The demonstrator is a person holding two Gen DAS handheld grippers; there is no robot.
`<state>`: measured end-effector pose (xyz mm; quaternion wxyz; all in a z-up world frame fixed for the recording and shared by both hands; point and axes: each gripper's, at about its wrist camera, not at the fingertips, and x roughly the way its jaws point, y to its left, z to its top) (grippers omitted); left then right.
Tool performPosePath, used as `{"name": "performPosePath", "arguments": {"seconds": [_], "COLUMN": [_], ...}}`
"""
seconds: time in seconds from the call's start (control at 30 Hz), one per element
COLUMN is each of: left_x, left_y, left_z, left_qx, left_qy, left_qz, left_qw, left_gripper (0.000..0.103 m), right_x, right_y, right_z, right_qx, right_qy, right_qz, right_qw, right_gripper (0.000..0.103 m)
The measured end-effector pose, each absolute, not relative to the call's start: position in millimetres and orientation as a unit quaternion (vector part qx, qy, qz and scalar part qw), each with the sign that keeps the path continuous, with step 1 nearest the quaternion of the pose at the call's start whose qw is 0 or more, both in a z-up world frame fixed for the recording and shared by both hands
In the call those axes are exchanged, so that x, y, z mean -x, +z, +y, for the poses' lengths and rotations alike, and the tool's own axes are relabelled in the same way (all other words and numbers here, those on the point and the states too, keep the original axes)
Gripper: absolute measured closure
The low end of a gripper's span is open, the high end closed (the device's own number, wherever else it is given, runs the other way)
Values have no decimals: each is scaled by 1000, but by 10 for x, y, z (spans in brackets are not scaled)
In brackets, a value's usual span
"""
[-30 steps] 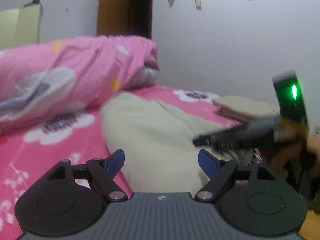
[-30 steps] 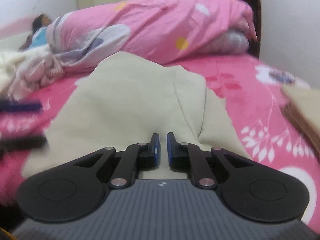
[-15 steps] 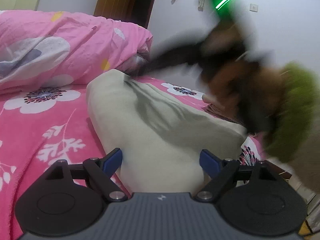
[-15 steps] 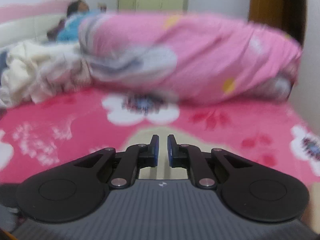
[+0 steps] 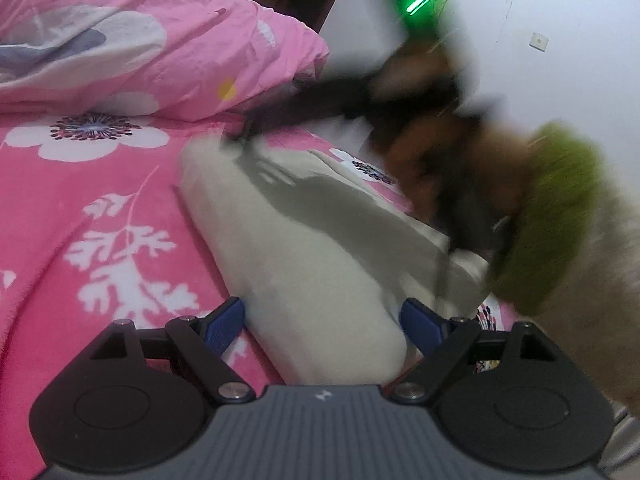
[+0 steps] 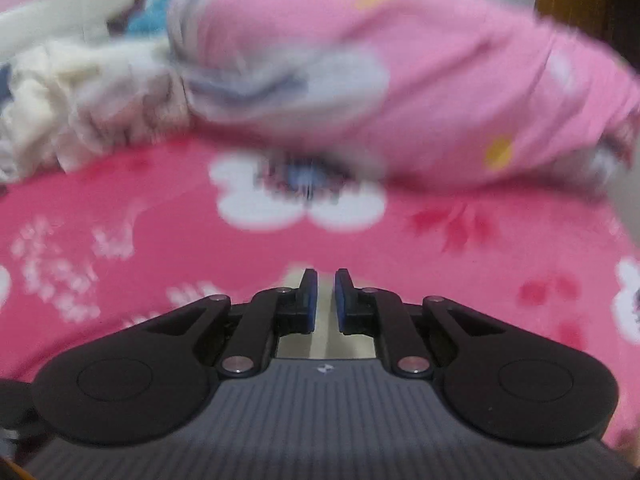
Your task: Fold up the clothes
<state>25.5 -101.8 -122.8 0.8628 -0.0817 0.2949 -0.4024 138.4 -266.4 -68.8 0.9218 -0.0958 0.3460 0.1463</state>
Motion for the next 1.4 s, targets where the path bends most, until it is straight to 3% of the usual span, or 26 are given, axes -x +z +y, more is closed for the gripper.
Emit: {"name": "performPosePath", "arguments": {"seconds": [0.1, 0.23, 0.4, 0.5, 0.7, 1.0, 1.13, 1.2, 1.4], "left_x": [-291, -285, -280, -279, -278, -265, -277, -278, -188], "left_y": [-1250, -1251, -1249, -1248, -1254, -1258, -1255, -1252, -1176], "left_z": [-990, -987, -991, -993, -976, -977, -1000, -1015, -916], "left_qx": [93, 92, 96, 95, 100, 98, 93, 89, 98], "left_qy": [-403, -404, -403, -399, -398, -400, -401, -401, -392], "left_qz": [301, 302, 306, 306, 307, 306, 305, 303, 289], "left_qw": [859, 859, 857, 859, 859, 858, 859, 860, 868], "left_gripper": [19, 19, 19, 21, 21, 21, 21, 21, 26], "right_x": [-1562, -1446, -1229, -1396, -1468, -1009, -1161, -1178, -1002], "right_y": [-1070, -895, -456, -763, -1007, -329, -827, -1059, -645], "right_z": [-2803, -2774, -2701, -2566, -2481, -2974, -3316, -3416, -3487], "right_qx": [55, 76, 53, 82, 84, 84, 82, 67, 33], "right_qy": [129, 126, 193, 201, 182, 105, 55, 51, 23], "right_qz": [382, 370, 293, 345, 341, 291, 350, 341, 322], "right_qw": [913, 917, 935, 913, 918, 947, 932, 936, 946], "right_gripper": [100, 99, 98, 99, 99, 98, 99, 100, 99]}}
